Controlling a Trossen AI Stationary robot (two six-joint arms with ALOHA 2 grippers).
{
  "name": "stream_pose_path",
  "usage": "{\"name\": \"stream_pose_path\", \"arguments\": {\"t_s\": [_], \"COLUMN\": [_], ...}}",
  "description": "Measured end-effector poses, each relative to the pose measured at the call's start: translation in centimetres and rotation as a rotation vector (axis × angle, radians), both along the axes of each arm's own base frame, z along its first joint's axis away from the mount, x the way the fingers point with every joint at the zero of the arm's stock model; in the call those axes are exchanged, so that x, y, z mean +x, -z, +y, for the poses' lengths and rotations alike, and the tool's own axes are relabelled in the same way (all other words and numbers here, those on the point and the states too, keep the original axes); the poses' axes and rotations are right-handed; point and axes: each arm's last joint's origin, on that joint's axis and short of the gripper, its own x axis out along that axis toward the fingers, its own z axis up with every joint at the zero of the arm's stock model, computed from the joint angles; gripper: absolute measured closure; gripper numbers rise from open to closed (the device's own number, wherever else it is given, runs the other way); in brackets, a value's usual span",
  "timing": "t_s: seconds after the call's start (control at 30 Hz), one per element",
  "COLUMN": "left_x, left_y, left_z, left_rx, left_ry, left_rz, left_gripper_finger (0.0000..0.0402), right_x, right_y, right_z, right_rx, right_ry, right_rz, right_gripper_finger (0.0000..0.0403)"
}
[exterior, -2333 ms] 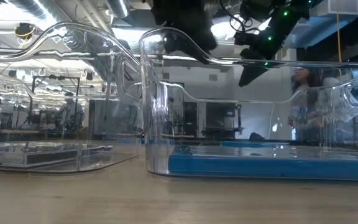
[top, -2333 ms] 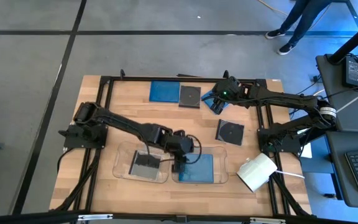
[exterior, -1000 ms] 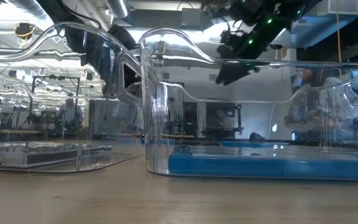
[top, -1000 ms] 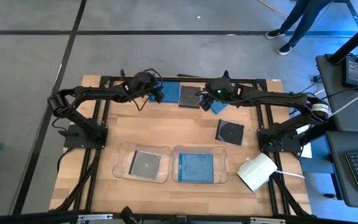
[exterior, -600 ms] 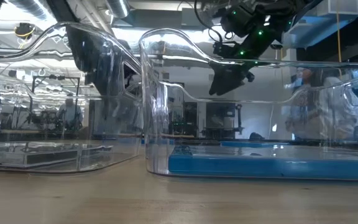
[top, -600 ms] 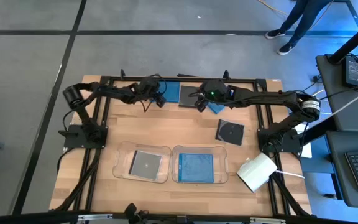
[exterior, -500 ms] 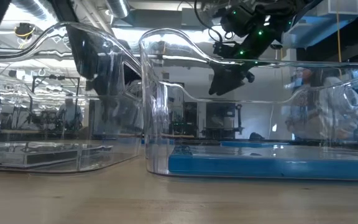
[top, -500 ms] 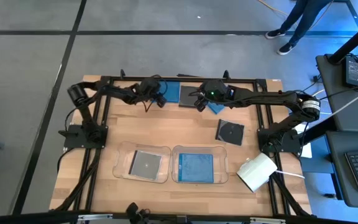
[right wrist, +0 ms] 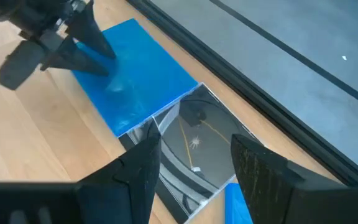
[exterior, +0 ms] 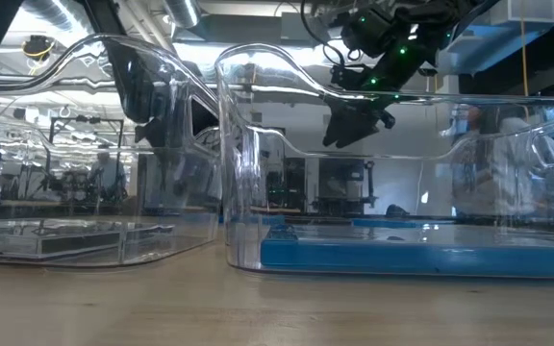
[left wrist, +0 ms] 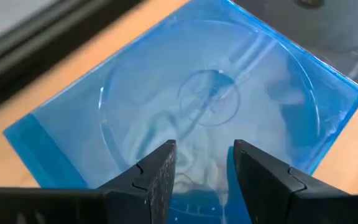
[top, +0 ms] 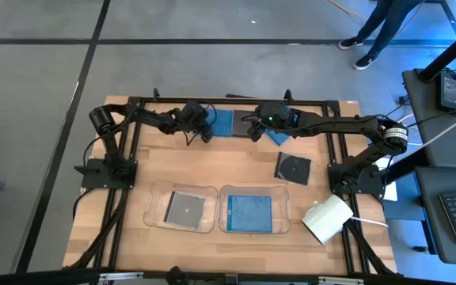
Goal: Pick & place jewel cases by type
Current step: Put the left blue CD case into the right transparent bin
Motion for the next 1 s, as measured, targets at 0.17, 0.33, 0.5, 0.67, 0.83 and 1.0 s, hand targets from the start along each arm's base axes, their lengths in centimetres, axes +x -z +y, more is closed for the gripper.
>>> {"name": "stream_pose_path", "arguments": {"t_s": [0.17,0.33,0.5,0.67,0.83,1.0], "left_x": [0.1,0.9,2.1,3.2,3.8,4.2], "left_y": [0.4,0.5,0.6,0.6,0.6,0.6], "left_z": [-1.2,-2.9,-5.3,-7.9,-10.0,-11.2], "left_rx": [-0.085,-0.089,-0.101,-0.115,-0.079,-0.011], "left_ry": [0.001,0.047,0.128,0.207,0.34,0.472], "left_rz": [0.045,0.062,0.06,0.055,0.076,0.1], "left_gripper_finger": [0.0242,0.0241,0.0244,0.0241,0.0242,0.0243], "right_x": [0.0,0.1,0.2,0.2,0.1,0.7], "right_y": [0.0,0.0,0.1,0.1,0.3,1.2], "right_z": [0.0,0.1,0.4,0.4,0.6,0.5], "right_rx": [0.0,0.028,0.086,0.106,0.21,0.343], "right_ry": [0.0,-0.033,-0.103,-0.114,-0.185,-0.319], "right_rz": [-0.001,-0.007,-0.029,-0.036,-0.057,-0.089], "right_gripper_finger": [0.0204,0.0204,0.0204,0.0204,0.0204,0.0204]}}
